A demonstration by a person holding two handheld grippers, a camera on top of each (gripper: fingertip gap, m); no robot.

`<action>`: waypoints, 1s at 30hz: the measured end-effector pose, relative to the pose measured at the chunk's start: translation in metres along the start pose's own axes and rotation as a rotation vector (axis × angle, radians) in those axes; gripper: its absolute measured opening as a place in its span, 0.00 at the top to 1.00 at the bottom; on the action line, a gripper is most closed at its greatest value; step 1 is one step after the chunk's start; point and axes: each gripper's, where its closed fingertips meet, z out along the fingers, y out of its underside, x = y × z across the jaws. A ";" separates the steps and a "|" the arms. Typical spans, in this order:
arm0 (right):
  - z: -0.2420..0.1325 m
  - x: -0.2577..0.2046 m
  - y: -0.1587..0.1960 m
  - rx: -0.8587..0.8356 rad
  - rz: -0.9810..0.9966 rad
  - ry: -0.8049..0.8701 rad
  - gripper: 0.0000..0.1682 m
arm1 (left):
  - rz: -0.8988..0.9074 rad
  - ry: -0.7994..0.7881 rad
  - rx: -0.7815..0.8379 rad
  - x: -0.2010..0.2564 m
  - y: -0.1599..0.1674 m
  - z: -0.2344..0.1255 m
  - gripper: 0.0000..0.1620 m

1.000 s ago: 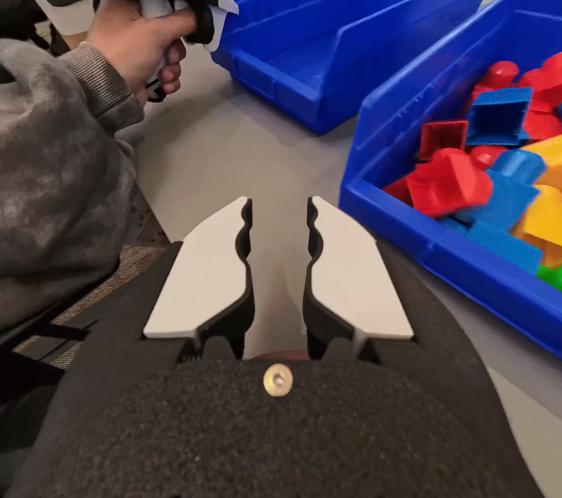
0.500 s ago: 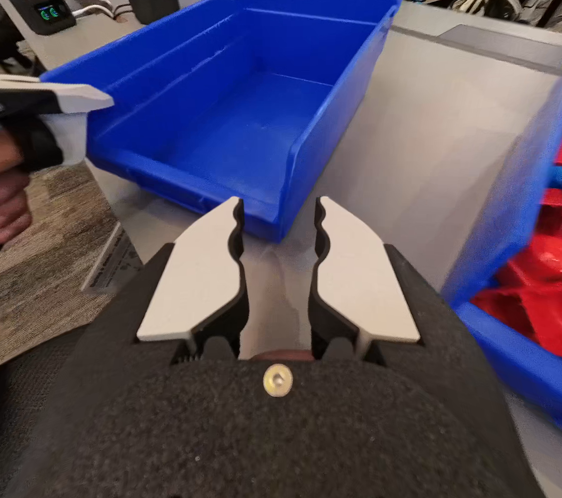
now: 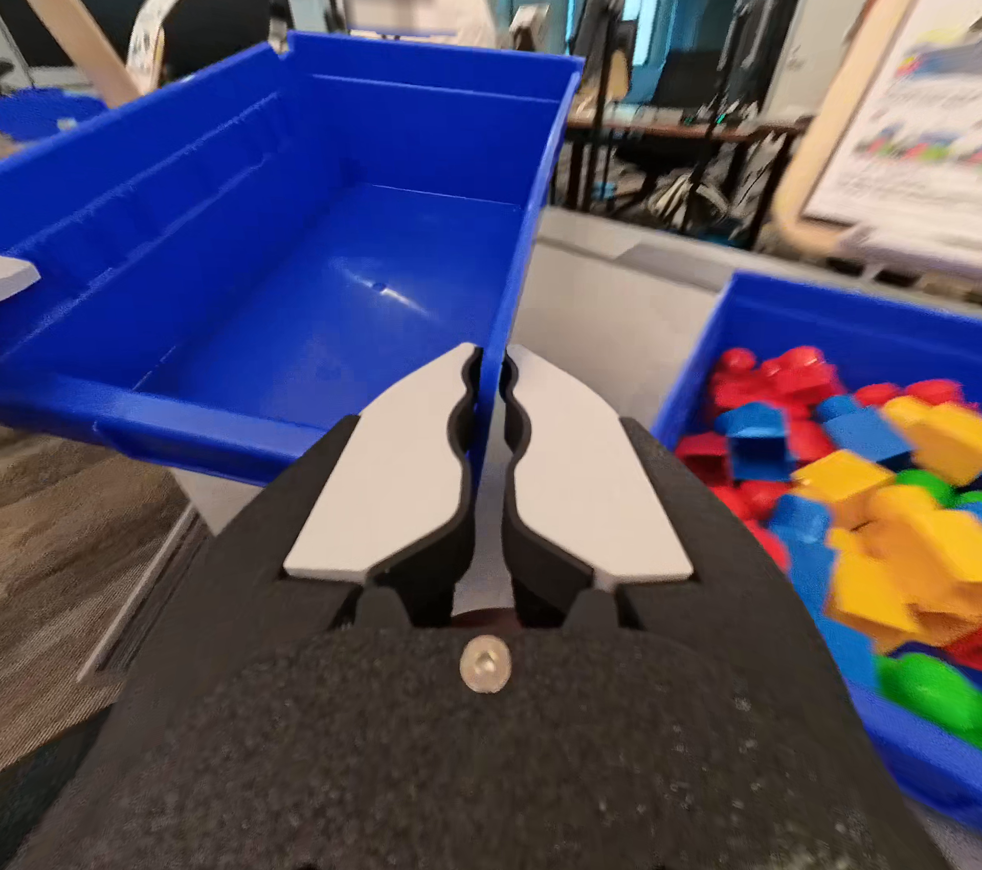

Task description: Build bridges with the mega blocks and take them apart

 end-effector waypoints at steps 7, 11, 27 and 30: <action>-0.091 0.128 -0.097 0.151 -0.037 0.256 0.97 | 0.031 0.225 0.160 0.136 -0.106 0.005 0.97; -0.161 0.232 -0.101 0.097 -0.005 0.456 0.98 | 0.057 0.404 0.140 0.261 -0.123 0.013 0.97; -0.316 0.508 0.084 -0.230 0.288 0.781 0.98 | 0.187 0.706 -0.200 0.607 0.041 0.026 0.96; -0.315 0.523 0.106 -0.241 0.332 0.756 0.98 | 0.149 0.745 -0.227 0.619 0.056 0.023 0.94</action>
